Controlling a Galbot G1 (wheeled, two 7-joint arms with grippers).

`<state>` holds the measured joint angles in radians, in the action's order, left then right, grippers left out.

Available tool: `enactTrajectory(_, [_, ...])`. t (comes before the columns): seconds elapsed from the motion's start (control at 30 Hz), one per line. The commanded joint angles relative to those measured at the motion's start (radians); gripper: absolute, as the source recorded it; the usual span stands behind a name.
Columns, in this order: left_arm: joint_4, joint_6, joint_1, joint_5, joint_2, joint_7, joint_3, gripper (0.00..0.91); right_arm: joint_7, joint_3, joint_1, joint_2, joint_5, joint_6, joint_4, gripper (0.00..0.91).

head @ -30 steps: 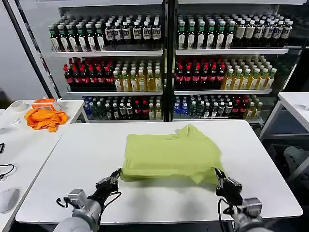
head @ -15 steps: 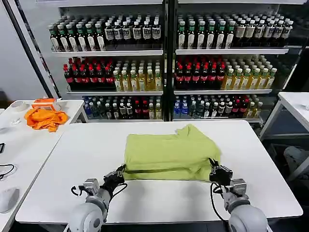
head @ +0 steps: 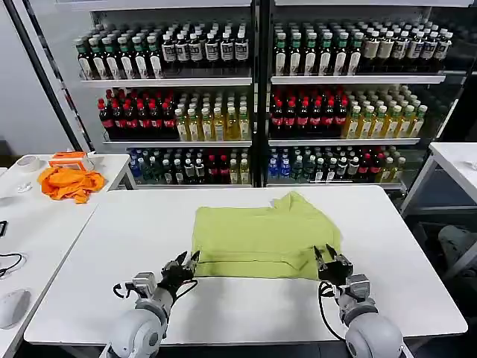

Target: Fold and organize the clothes.

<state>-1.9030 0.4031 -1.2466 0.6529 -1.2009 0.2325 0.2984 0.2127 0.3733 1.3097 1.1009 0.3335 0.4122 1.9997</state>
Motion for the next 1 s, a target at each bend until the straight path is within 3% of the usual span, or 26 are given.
enactTrajectory(0.03, [-0.024, -0.002, -0.058, -0.009, -0.021, 0.002, 0.014, 0.907, 0.016, 0.055, 0.082, 0.007, -0.017, -0.001, 0.045, 0.907])
enactTrajectory(0.37, [0.034, 0.005, -0.015, -0.082, -0.048, 0.011, -0.014, 0.907, 0.029, 0.125, 0.146, 0.034, -0.009, 0.022, 0.032, 0.907])
enactTrajectory(0.63, [0.077, 0.015, -0.008, -0.092, -0.055, 0.019, -0.026, 0.877, 0.029, 0.113, 0.142, 0.056, 0.025, 0.048, 0.003, 0.907])
enactTrajectory(0.7, [0.082, 0.021, -0.008, -0.085, -0.057, 0.028, -0.028, 0.202, 0.027, 0.109, 0.137, 0.06, 0.025, 0.053, 0.005, 0.907])
enactTrajectory(0.73, [0.083, 0.021, -0.009, -0.082, -0.057, 0.029, -0.028, 0.071, 0.028, 0.108, 0.135, 0.061, 0.025, 0.054, 0.005, 0.826])
enactTrajectory(0.8, [0.083, 0.023, -0.011, -0.076, -0.057, 0.029, -0.028, 0.04, 0.029, 0.105, 0.125, 0.063, 0.026, 0.053, -0.006, 0.645])
enactTrajectory(0.87, [0.083, 0.025, -0.012, -0.071, -0.057, 0.029, -0.027, 0.03, 0.033, 0.101, 0.117, 0.065, 0.027, 0.051, -0.016, 0.212])
enactTrajectory(0.93, [0.081, 0.032, -0.013, -0.059, -0.056, 0.028, -0.027, 0.02, 0.038, 0.099, 0.111, 0.067, 0.036, 0.051, -0.026, 0.02])
enactTrajectory(1.0, [0.08, 0.036, -0.013, -0.05, -0.055, 0.026, -0.027, 0.02, 0.042, 0.098, 0.109, 0.07, 0.053, 0.052, -0.025, 0.0])
